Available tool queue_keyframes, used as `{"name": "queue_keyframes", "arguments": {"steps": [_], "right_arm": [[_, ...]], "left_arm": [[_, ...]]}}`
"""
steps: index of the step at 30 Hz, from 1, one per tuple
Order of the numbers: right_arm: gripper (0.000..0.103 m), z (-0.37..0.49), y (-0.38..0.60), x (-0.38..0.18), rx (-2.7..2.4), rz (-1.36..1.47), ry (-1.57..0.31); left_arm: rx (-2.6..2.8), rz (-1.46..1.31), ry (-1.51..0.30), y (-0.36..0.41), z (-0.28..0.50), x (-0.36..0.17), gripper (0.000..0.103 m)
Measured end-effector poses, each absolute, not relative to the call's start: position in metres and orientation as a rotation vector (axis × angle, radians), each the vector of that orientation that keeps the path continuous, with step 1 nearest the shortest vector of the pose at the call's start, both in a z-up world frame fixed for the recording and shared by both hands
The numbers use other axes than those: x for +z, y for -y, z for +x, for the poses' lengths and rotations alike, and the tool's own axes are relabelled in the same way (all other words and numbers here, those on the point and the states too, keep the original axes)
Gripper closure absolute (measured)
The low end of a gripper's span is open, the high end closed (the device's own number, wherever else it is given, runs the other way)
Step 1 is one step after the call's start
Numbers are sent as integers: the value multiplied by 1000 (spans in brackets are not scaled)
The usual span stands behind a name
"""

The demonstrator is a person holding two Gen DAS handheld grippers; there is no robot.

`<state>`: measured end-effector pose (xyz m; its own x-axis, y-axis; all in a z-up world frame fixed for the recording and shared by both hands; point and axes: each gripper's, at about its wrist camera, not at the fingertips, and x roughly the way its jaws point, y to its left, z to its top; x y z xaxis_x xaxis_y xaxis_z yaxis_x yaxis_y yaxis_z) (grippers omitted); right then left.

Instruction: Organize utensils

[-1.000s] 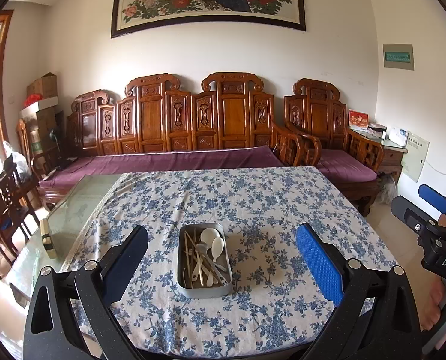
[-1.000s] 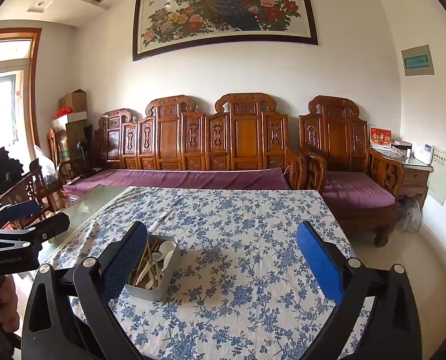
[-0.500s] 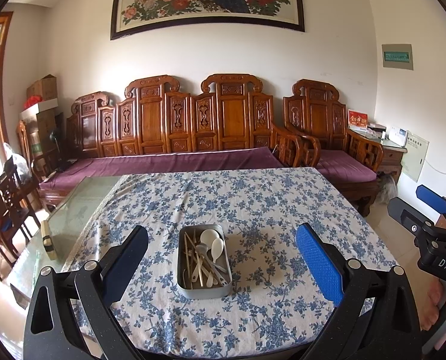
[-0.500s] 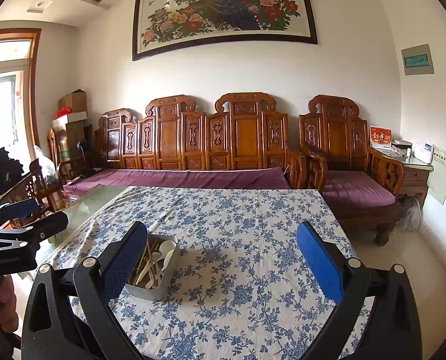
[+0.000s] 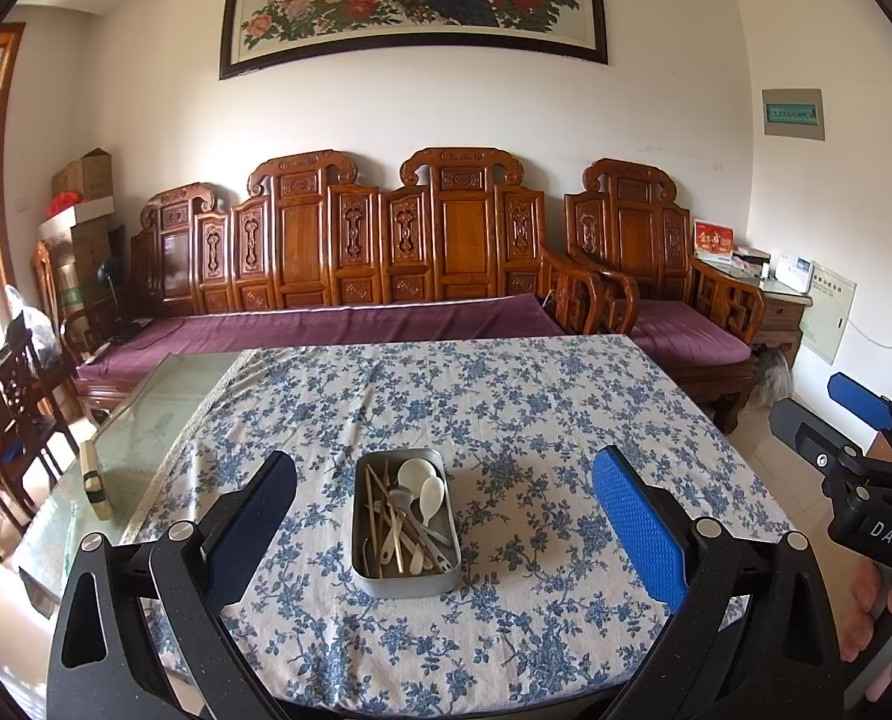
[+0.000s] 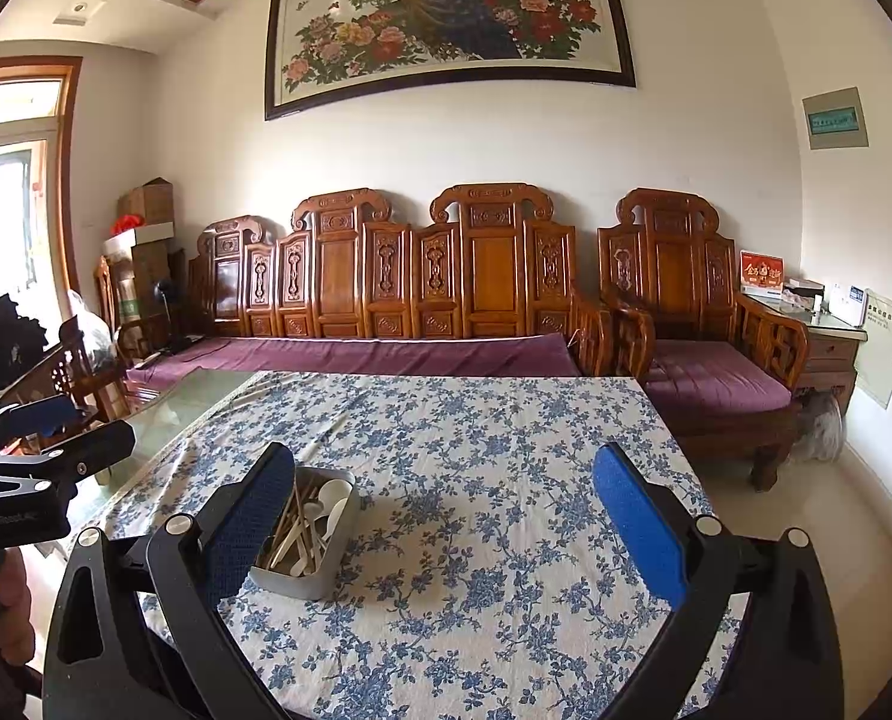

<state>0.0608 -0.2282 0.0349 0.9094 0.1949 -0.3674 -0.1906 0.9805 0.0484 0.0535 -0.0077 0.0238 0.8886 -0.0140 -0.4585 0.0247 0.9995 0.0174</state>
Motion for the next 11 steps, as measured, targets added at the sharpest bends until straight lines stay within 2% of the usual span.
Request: {"name": "queue_keyframes", "arguments": {"steps": [11], "right_arm": [[3,61,228,35,199,13,-381]], "left_arm": [[-20,35,-475,10,53,24,8]]}}
